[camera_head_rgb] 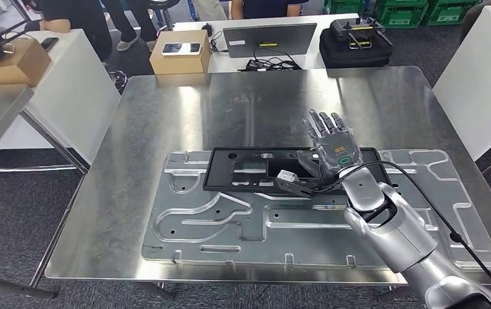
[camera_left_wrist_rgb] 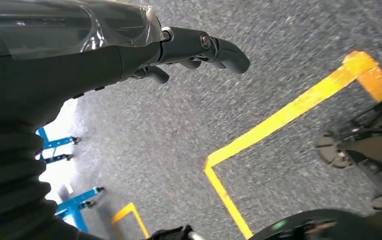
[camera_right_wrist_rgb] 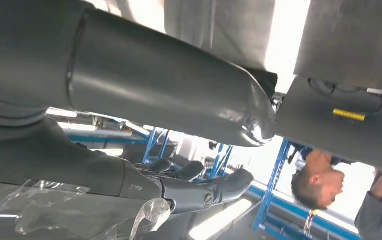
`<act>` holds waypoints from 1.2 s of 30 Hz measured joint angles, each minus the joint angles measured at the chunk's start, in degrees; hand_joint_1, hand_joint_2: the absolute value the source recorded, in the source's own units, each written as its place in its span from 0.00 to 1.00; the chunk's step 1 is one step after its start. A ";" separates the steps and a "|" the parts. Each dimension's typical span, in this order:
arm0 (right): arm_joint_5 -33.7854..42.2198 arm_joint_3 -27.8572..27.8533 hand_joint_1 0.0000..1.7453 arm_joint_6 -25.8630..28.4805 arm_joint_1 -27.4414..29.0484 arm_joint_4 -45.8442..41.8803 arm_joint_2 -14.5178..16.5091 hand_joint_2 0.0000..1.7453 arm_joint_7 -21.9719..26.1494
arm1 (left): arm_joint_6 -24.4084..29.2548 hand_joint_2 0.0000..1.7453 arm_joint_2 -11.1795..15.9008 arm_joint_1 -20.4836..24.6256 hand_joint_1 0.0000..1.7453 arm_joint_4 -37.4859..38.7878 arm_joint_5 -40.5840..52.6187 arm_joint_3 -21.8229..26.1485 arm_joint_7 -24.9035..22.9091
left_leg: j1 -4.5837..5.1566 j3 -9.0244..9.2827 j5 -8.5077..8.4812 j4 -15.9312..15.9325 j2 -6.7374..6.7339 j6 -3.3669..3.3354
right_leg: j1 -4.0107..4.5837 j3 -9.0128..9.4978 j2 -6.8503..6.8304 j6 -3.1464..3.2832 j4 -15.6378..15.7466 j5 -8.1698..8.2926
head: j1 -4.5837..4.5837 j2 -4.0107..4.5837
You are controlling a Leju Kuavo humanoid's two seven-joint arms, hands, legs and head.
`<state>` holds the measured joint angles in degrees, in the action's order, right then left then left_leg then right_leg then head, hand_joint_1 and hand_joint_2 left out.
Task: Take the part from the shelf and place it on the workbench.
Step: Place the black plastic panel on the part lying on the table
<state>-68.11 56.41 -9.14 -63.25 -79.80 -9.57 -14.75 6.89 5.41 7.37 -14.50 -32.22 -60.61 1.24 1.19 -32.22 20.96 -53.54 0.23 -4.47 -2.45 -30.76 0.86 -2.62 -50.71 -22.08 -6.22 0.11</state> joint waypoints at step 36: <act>-0.48 0.56 0.00 1.17 1.95 1.65 0.58 0.00 0.92 | -0.75 0.00 0.43 0.51 0.00 0.43 -0.56 0.07 0.08 | 1.66 7.70 1.80 6.03 0.38 -2.21 | 1.48 -4.70 -1.00 0.49 -0.09 3.91 | -0.02 -0.01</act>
<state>-68.59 56.96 -7.97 -61.31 -78.15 -8.99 -13.83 6.14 5.84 7.88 -14.08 -32.77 -60.54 1.32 2.86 -24.52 22.75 -47.51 0.61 -6.68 -0.96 -35.46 -0.14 -2.13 -50.81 -18.17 -6.25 0.10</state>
